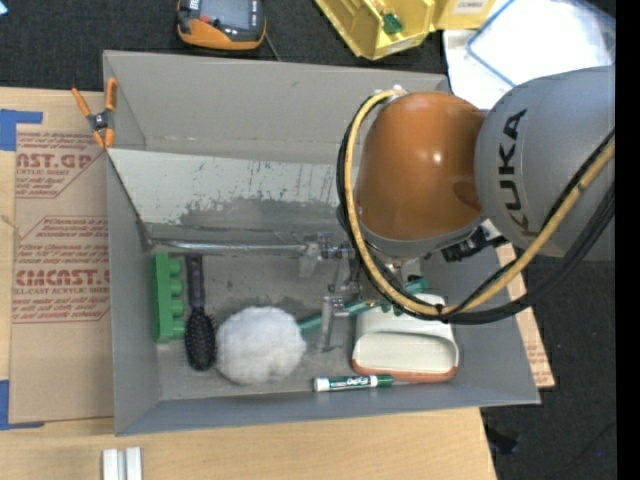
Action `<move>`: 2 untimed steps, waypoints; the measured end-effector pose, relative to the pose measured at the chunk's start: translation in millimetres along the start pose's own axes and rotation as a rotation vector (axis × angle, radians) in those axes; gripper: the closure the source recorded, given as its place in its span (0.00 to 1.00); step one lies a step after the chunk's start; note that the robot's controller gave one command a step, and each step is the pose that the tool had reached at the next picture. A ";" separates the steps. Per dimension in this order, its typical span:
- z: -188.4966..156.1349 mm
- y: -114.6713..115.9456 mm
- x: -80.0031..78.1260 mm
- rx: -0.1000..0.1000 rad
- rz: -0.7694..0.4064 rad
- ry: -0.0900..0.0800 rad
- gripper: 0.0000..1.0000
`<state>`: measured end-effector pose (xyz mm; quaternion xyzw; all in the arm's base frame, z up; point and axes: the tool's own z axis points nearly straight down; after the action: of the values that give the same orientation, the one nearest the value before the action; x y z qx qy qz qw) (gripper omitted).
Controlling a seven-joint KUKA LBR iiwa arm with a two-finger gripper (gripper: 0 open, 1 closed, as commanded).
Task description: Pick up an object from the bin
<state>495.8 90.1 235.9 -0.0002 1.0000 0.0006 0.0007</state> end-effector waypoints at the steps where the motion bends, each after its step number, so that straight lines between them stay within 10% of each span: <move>1: -110.1 78.6 3.9 -0.002 -0.103 -0.005 0.00; 2: -191.3 -26.0 6.2 0.001 -0.171 0.007 0.00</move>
Offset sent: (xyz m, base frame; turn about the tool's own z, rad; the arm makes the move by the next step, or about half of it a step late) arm -0.0085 -0.0960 0.2560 -0.2160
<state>489.4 63.8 427.2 -0.0854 0.9963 -0.0001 -0.0027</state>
